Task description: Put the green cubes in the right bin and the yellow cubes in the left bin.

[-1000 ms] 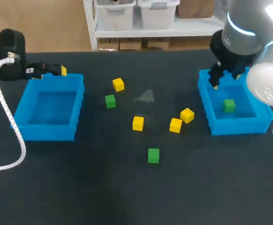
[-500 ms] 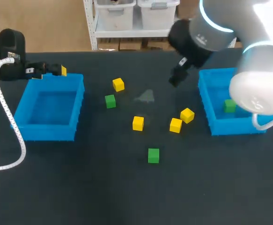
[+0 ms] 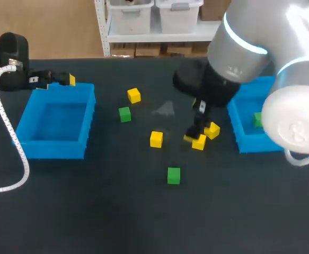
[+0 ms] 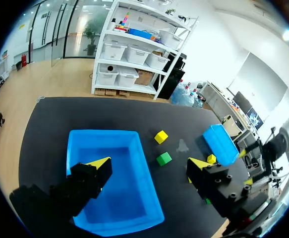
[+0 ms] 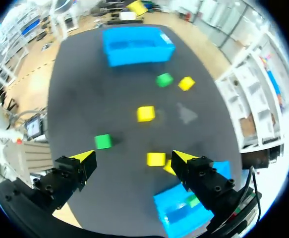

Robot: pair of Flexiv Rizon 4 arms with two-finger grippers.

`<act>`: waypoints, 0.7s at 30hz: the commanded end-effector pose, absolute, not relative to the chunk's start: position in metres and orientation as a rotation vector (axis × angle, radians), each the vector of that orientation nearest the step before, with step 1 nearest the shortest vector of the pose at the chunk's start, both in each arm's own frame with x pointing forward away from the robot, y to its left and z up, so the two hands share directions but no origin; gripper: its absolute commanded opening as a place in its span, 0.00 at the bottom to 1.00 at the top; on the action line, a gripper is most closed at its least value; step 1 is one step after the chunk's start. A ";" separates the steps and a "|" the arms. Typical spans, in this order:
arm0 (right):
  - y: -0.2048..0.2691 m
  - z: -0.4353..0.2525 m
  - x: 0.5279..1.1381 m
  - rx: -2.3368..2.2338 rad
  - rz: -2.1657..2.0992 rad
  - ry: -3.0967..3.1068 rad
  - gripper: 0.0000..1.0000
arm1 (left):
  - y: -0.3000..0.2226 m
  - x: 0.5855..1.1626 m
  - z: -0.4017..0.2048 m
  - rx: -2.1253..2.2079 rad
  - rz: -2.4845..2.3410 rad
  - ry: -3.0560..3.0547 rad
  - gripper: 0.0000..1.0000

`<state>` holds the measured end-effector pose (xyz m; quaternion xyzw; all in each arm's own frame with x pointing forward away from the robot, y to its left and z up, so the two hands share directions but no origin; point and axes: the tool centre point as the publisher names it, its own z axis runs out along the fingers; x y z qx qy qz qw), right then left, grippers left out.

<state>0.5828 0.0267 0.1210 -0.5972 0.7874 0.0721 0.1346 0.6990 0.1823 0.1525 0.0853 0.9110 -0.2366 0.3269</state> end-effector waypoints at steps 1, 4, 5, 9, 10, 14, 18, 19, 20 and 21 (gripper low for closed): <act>0.042 0.105 0.567 -1.743 0.214 2.300 1.00 | 0.185 0.699 0.151 0.230 -0.633 2.377 1.00; 0.057 0.097 0.552 -1.760 0.228 2.307 1.00 | 0.185 0.699 0.151 0.230 -0.633 2.377 1.00; 0.062 0.093 0.548 -1.771 0.225 2.309 1.00 | 0.185 0.699 0.151 0.230 -0.633 2.377 1.00; 0.073 0.076 0.536 -1.799 0.208 2.317 1.00 | 0.185 0.699 0.151 0.230 -0.633 2.377 1.00; 0.075 0.071 0.534 -1.802 0.202 2.326 1.00 | 0.185 0.699 0.151 0.230 -0.633 2.377 1.00; 0.079 0.057 0.530 -1.807 0.189 2.337 1.00 | 0.185 0.699 0.151 0.230 -0.633 2.377 1.00; 0.078 0.040 0.529 -1.813 0.161 2.354 1.00 | 0.185 0.699 0.151 0.230 -0.633 2.377 1.00; 0.077 0.035 0.530 -1.814 0.160 2.362 1.00 | 0.185 0.699 0.151 0.230 -0.633 2.377 1.00; 0.075 0.031 0.530 -1.814 0.161 2.372 1.00 | 0.185 0.699 0.151 0.230 -0.633 2.377 1.00; 0.074 0.029 0.531 -1.809 0.164 2.381 1.00 | 0.185 0.699 0.151 0.230 -0.633 2.377 1.00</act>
